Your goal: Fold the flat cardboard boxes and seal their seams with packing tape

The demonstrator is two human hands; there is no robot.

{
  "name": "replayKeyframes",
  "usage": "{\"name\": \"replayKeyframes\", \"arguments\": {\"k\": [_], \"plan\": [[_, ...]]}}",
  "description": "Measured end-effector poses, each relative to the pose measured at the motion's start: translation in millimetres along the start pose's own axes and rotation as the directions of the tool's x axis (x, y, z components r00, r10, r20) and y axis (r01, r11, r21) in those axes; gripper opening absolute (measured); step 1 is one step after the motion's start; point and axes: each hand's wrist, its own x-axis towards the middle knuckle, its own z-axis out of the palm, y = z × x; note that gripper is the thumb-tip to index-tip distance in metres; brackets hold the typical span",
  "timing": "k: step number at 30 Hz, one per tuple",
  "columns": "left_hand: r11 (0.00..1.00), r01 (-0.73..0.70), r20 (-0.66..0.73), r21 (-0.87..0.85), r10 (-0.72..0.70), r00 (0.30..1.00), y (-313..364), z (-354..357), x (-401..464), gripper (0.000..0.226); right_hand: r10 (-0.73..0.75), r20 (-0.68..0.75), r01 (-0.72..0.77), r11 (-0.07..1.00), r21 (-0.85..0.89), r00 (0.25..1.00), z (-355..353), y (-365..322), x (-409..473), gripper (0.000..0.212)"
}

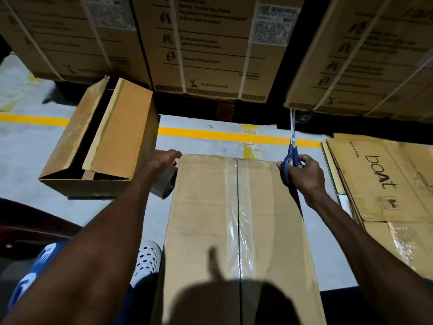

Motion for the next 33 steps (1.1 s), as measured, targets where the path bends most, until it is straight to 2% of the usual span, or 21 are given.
{"name": "replayKeyframes", "arguments": {"k": [1,3,6,9,11,13,16,19,23,27,29,31,33], "plan": [[1.0,-0.012,0.0,0.012,0.012,1.0,-5,3,-1,0.028,0.012,0.027,-0.012,1.0,-0.009,1.0,0,2,1,0.038],[0.99,-0.007,-0.028,0.141,0.011,1.0,-22,9,2,0.018,0.019,0.07,-0.017,0.999,-0.029,0.997,0,5,5,0.042],[0.937,0.028,-0.083,0.347,0.001,0.997,-40,18,2,0.029,-0.015,0.118,0.024,0.997,-0.078,0.993,-5,4,8,0.045],[0.842,0.045,-0.108,0.537,0.015,0.994,-39,10,-12,0.04,-0.149,0.049,0.156,0.939,-0.308,0.988,-11,2,4,0.038],[0.86,0.029,-0.17,0.509,0.068,0.983,-36,-11,-19,0.052,-0.286,-0.053,0.247,0.897,-0.367,0.957,-15,0,-4,0.032],[0.893,-0.032,-0.186,0.449,0.128,0.974,-29,-41,-26,0.049,-0.366,-0.07,0.319,0.878,-0.358,0.928,-16,-10,-17,0.027],[0.922,-0.22,-0.148,0.318,0.278,0.949,-16,-87,-52,0.032,-0.477,0.039,0.451,0.798,-0.399,0.878,-14,-38,-48,0.024],[0.89,-0.376,-0.165,0.259,0.425,0.89,-20,-130,-91,0.015,-0.527,0.137,0.534,0.747,-0.397,0.839,-3,-74,-94,0.032],[0.837,-0.461,-0.188,0.296,0.524,0.831,-57,-188,-144,0.023,-0.537,0.259,0.595,0.741,-0.309,0.803,39,-130,-151,0.031],[0.827,-0.38,-0.255,0.414,0.506,0.824,-111,-245,-199,0.022,-0.551,0.503,0.648,0.761,-0.024,0.666,94,-199,-212,0.047],[0.821,-0.351,-0.289,0.451,0.506,0.813,-140,-272,-221,0.042,-0.508,0.682,0.609,0.785,0.113,0.527,124,-232,-244,0.047],[0.803,-0.279,-0.325,0.526,0.493,0.807,-171,-297,-239,0.043,-0.481,0.79,0.603,0.777,0.182,0.381,156,-263,-278,0.056],[0.778,-0.158,-0.415,0.608,0.481,0.773,-203,-315,-252,0.04,-0.496,0.818,0.652,0.729,0.21,0.291,190,-287,-312,0.058]]}}
